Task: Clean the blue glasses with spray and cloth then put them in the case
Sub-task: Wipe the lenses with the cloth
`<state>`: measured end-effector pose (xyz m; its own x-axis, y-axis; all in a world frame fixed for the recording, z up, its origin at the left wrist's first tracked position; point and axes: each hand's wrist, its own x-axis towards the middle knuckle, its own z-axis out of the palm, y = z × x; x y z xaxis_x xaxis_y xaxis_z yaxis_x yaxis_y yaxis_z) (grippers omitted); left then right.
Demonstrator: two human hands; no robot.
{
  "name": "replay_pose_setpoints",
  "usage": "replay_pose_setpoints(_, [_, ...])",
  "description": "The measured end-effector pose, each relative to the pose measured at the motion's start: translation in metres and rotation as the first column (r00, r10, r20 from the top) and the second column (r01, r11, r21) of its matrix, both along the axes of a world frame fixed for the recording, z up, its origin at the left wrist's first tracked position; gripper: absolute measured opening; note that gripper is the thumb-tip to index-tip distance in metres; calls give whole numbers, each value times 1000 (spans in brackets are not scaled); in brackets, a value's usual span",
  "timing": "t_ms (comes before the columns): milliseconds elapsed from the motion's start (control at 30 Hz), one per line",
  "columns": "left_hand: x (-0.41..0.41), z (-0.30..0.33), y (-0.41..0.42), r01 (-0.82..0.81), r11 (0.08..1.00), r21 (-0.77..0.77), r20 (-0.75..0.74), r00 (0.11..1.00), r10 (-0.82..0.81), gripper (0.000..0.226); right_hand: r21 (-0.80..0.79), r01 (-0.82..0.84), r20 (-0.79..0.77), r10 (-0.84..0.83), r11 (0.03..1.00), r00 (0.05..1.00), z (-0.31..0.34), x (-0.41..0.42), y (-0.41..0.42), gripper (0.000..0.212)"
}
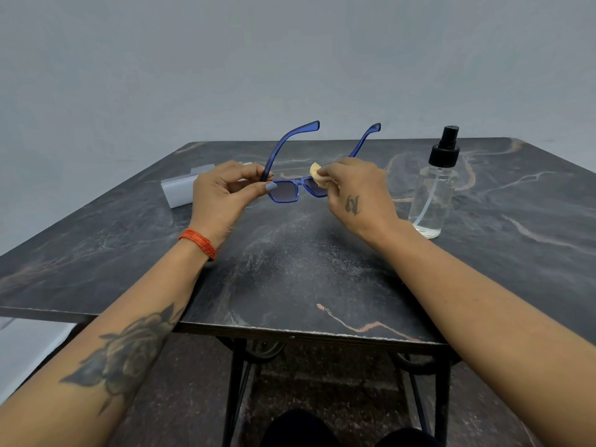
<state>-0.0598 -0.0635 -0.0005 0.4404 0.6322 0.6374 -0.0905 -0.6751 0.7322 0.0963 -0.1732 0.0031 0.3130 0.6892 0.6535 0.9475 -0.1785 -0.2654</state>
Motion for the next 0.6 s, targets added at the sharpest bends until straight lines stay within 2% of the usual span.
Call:
replay_pose_setpoints(233, [0,-1,0,-5,1000,3,0,1000,5,26,75,-93,-72,99,993,993,1,-6,-1,23])
replay_pose_setpoints(433, [0,-1,0,-12,1000,9,5,1000,12,27,63,11,-136,-3,998,991,4,-8,-4,20])
replay_pose_setpoints(600, [0,-1,0,1,1000,14,-9,1000,-1,26,-12,89,-34,-90,996,995,4,-4,-5,21])
